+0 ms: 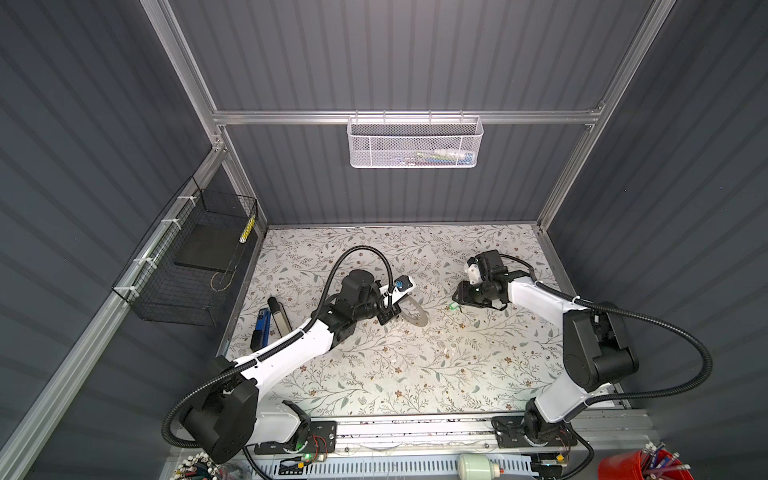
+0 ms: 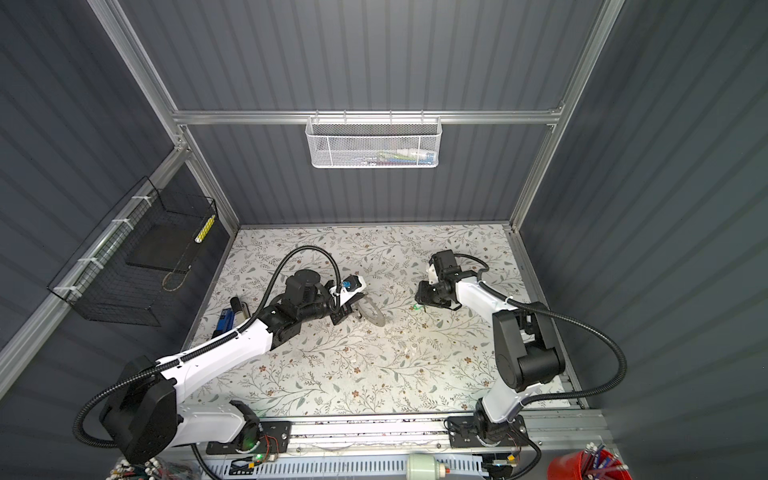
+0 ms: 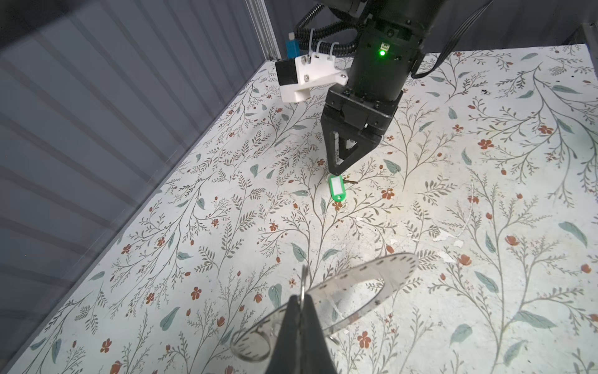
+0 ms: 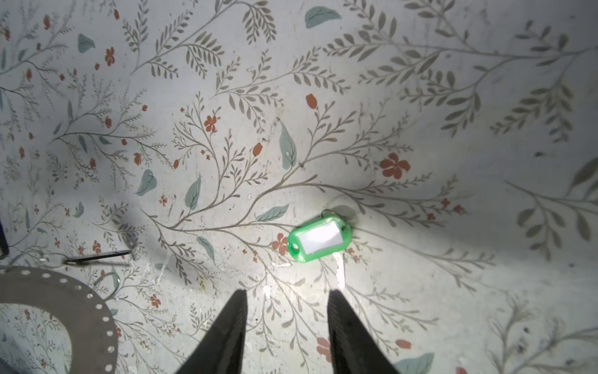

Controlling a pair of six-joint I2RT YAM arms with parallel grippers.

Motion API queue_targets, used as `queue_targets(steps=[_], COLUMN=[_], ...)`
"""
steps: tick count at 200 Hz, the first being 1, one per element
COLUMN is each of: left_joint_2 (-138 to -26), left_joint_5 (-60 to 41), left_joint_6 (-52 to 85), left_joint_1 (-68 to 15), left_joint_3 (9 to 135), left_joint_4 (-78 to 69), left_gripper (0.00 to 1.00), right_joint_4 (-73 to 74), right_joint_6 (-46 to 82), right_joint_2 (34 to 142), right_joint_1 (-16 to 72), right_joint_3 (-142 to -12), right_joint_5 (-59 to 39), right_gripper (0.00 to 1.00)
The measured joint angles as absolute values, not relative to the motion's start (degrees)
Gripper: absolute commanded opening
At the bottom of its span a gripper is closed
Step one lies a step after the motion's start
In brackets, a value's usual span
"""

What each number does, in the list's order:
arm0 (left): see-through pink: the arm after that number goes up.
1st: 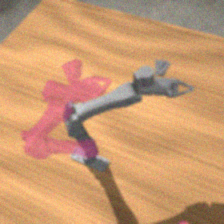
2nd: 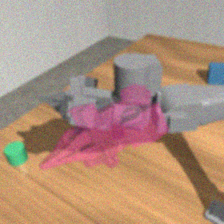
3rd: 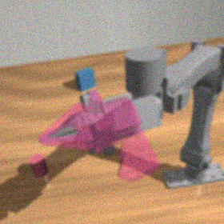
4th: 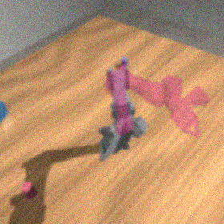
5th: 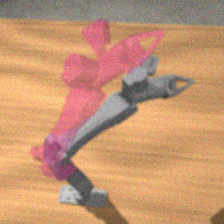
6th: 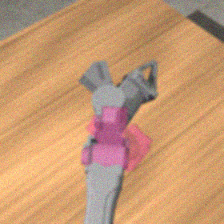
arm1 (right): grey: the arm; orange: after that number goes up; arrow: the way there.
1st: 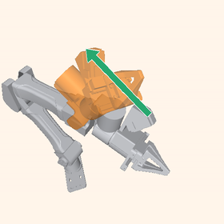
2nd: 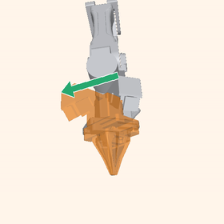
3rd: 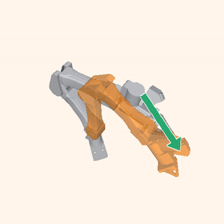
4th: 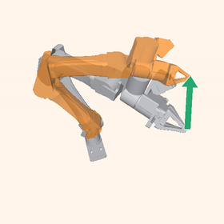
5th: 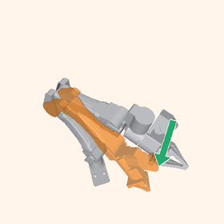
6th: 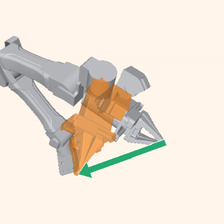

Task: Put the keys on the keyring
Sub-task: 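Lower the open right gripper over the green key tag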

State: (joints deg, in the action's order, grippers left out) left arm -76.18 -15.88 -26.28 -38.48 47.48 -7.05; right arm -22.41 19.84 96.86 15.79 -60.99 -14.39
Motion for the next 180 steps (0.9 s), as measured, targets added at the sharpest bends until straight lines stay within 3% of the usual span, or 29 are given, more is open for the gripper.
queue_targets(steps=[73,180], left_joint_2=[-76.8,-78.7], left_joint_5=[-19.1,-23.2], left_joint_6=[-26.2,-24.8], left_joint_1=[-38.3,-38.3], left_joint_3=[47.5,47.5], left_joint_4=[-5.7,-6.9], left_gripper=[0.0,0.0], right_joint_4=[-25.0,-27.5], right_joint_6=[19.3,19.0], right_joint_2=[103.1,109.0], right_joint_1=[19.4,19.4], right_joint_3=[-69.0,-69.1], right_joint_5=[-12.0,-15.5], right_gripper=[0.49,0.47])
